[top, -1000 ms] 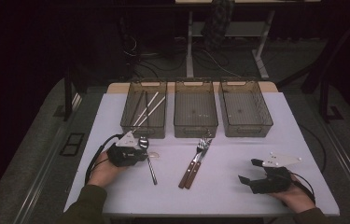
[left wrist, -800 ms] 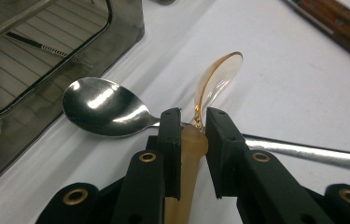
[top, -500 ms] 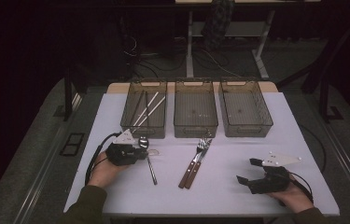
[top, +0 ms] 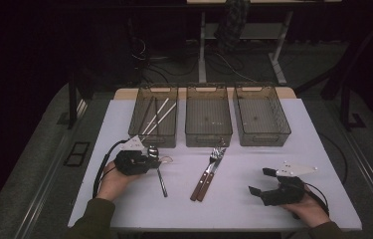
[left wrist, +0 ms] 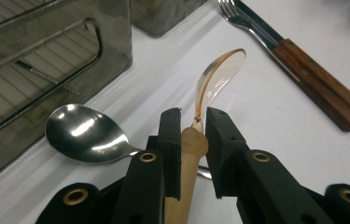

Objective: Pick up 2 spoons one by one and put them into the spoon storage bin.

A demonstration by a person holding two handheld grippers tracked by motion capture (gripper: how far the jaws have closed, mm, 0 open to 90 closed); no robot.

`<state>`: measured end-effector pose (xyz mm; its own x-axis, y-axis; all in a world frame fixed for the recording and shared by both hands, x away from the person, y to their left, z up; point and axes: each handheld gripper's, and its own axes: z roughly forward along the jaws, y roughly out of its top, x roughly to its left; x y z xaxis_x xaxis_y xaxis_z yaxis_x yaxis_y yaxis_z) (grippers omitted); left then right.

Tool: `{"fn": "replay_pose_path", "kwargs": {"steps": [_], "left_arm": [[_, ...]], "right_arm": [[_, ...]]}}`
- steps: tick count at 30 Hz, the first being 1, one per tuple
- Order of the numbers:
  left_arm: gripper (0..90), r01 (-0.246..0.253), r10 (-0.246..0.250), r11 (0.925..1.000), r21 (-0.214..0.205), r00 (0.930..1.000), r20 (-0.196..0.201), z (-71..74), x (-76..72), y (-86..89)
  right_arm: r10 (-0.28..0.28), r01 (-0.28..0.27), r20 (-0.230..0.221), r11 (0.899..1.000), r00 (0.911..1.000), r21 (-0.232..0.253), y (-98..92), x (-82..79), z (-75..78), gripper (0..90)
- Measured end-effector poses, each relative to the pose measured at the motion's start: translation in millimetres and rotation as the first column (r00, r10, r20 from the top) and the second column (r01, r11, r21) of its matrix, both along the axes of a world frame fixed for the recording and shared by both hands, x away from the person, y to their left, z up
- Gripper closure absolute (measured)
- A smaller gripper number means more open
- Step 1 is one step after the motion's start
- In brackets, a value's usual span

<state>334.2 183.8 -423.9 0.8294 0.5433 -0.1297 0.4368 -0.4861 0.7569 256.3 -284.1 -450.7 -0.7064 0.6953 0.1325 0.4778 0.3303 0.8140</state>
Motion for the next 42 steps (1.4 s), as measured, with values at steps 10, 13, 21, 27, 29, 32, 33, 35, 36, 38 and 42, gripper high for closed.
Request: {"fn": "replay_pose_path", "kwargs": {"steps": [10,13,21,27,29,32,33,35,36,38,42], "left_arm": [[76.0,0.004,-0.003,0.9998,-0.020,1.0000,0.004,5.9,-1.4,-15.5],[76.0,0.010,-0.010,0.9993,-0.036,0.9999,0.003,7.1,-0.9,-20.3],[75.9,0.030,-0.029,0.9979,-0.058,0.9995,0.009,10.5,-0.4,-31.0],[75.9,0.046,-0.044,0.9961,-0.076,0.9987,0.025,16.4,2.4,-41.5],[75.9,0.047,-0.044,0.9953,-0.085,0.9986,0.030,18.4,4.2,-45.6],[75.9,0.057,-0.053,0.9944,-0.089,0.9977,0.041,22.1,6.7,-52.7],[75.9,0.059,-0.055,0.9939,-0.093,0.9975,0.043,23.4,7.5,-54.8],[75.9,0.062,-0.057,0.9928,-0.102,0.9971,0.050,25.8,8.9,-58.6],[75.9,0.061,-0.056,0.9924,-0.106,0.9972,0.051,26.8,9.6,-60.4],[75.9,0.067,-0.061,0.9916,-0.111,0.9966,0.055,28.5,11.0,-63.9],[75.8,0.064,-0.056,0.9909,-0.118,0.9961,0.069,32.1,13.0,-70.7]], "right_arm": [[0.000,0.000,0.006,1.000,1.0000,0.002,0.0,-0.4,1.2,11.9],[0.001,-0.001,0.005,1.000,1.0000,0.004,0.3,-0.3,1.0,11.9],[-0.003,0.003,0.003,1.000,1.0000,0.013,-0.3,-0.2,1.3,12.0],[-0.007,0.007,0.012,1.000,0.9999,0.020,-1.1,-0.5,2.2,12.0],[-0.010,0.010,0.012,1.000,0.9999,0.022,-2.0,0.1,2.3,12.0],[-0.011,0.011,0.010,1.000,0.9999,0.020,-2.1,0.1,2.0,12.0],[-0.010,0.010,0.011,1.000,0.9999,0.018,-2.0,0.0,2.1,11.9],[-0.011,0.011,0.010,1.000,0.9999,0.019,-1.9,-0.1,2.1,11.9],[-0.011,0.011,0.010,1.000,0.9999,0.019,-1.8,-0.1,2.0,12.0],[-0.010,0.010,0.009,1.000,0.9999,0.018,-1.8,0.1,1.7,11.9],[-0.010,0.010,0.011,1.000,0.9999,0.018,-1.7,-0.4,1.9,12.0]]}}
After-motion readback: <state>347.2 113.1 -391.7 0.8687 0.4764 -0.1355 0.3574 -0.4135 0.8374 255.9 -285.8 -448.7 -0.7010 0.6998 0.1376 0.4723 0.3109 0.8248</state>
